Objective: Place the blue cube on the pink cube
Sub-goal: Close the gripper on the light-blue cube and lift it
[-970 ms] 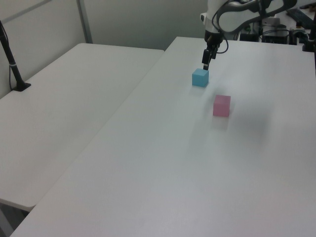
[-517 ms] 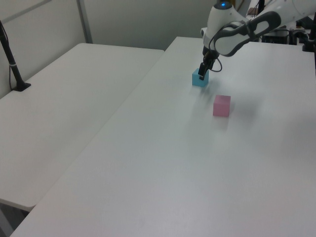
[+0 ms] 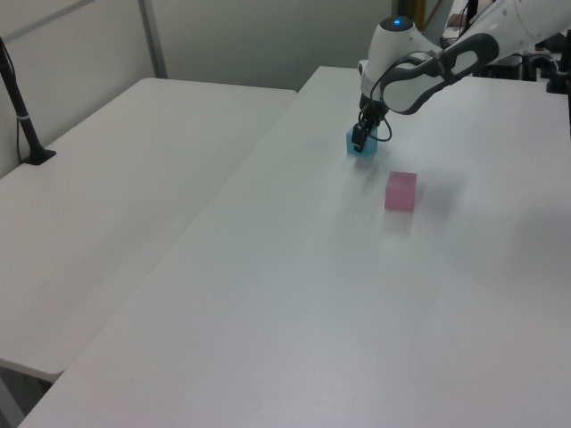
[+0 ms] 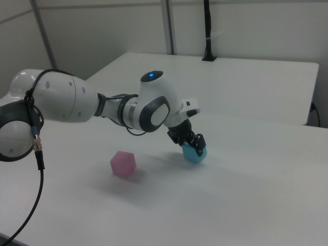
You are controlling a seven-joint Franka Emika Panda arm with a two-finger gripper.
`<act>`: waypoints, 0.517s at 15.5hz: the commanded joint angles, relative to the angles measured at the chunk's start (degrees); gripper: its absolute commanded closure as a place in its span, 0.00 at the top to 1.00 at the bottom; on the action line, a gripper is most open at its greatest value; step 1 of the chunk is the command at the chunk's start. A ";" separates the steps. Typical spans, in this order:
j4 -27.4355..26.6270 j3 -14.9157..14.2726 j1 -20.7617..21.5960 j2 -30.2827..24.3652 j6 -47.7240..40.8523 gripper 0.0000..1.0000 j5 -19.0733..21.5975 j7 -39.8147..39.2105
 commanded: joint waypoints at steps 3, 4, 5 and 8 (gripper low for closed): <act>-4.53 -0.11 1.07 -9.47 -0.28 0.09 0.46 -0.58; -7.86 -0.02 1.51 -12.90 -1.42 0.09 0.46 -0.75; -11.37 0.24 2.73 -16.59 -2.82 0.09 0.46 -1.71; -21.84 3.48 4.06 -25.82 -3.54 0.09 0.46 -3.30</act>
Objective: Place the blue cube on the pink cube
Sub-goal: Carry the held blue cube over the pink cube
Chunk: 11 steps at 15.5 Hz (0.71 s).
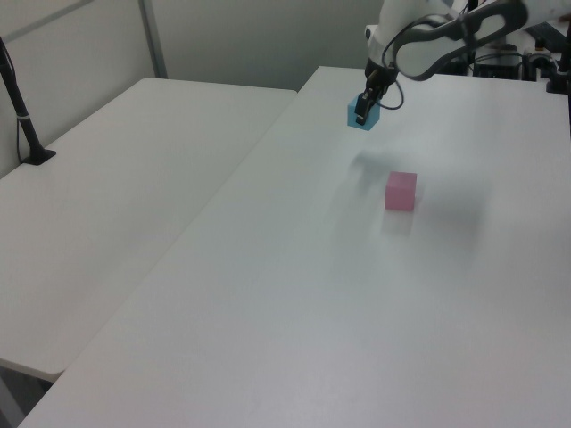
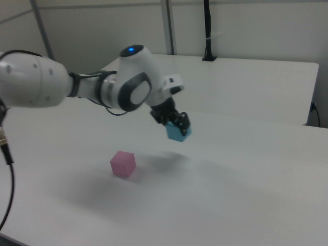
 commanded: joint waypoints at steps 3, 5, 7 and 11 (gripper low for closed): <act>-22.44 8.04 2.16 -18.40 -0.51 0.09 0.46 -1.26; -24.12 8.93 3.21 -19.29 -0.51 0.10 0.54 -0.48; -24.91 8.85 5.76 -19.03 -0.59 0.10 0.54 1.63; -26.94 8.85 6.21 -18.85 -0.59 0.11 0.54 1.73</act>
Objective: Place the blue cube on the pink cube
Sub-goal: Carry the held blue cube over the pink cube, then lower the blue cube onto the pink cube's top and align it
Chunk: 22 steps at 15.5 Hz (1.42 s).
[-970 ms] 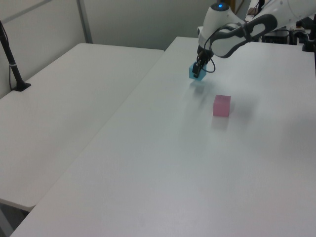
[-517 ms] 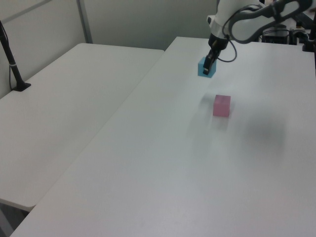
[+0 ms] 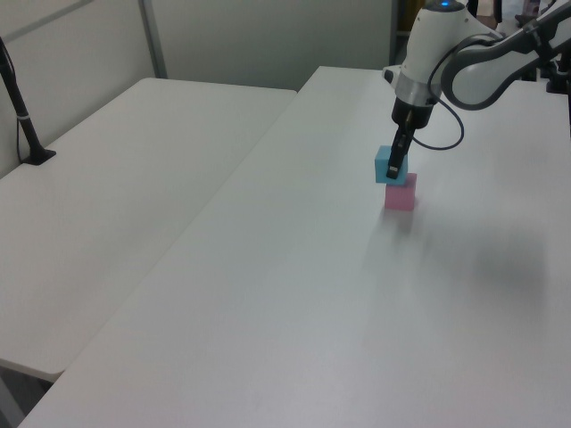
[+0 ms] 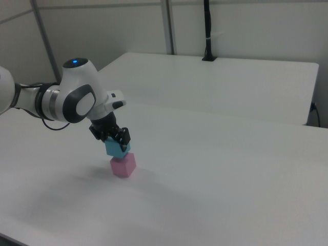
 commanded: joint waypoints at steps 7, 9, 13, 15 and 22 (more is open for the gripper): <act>-2.95 -2.22 0.09 -1.63 -0.27 0.19 0.44 -0.28; -2.87 -3.98 0.44 -1.81 -0.18 0.19 0.44 -0.36; -2.78 -6.00 0.53 -2.16 -0.27 0.19 0.52 -2.21; -2.60 -7.76 0.71 -3.39 -1.05 0.19 0.52 -3.00; -2.78 -11.72 3.69 -4.71 -3.34 0.25 1.76 -6.43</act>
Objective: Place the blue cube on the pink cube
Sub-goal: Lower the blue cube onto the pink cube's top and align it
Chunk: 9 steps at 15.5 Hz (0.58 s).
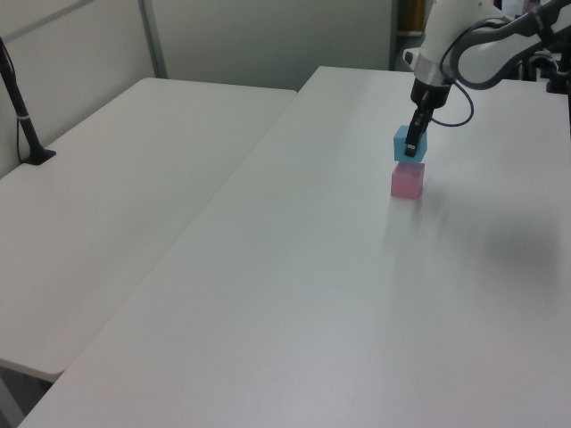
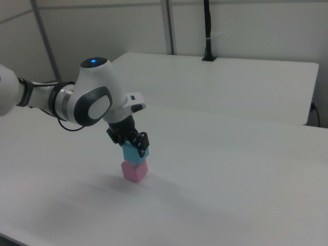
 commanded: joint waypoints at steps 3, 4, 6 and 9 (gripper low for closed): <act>-1.67 -1.56 3.98 -1.58 -1.37 0.40 1.26 -0.97; -1.67 -1.56 3.98 -1.32 -1.11 0.54 1.26 -0.71; -1.58 -1.56 3.98 -0.53 -0.93 0.70 1.26 0.08; -1.58 -1.65 3.98 -0.52 -1.10 0.75 1.26 0.17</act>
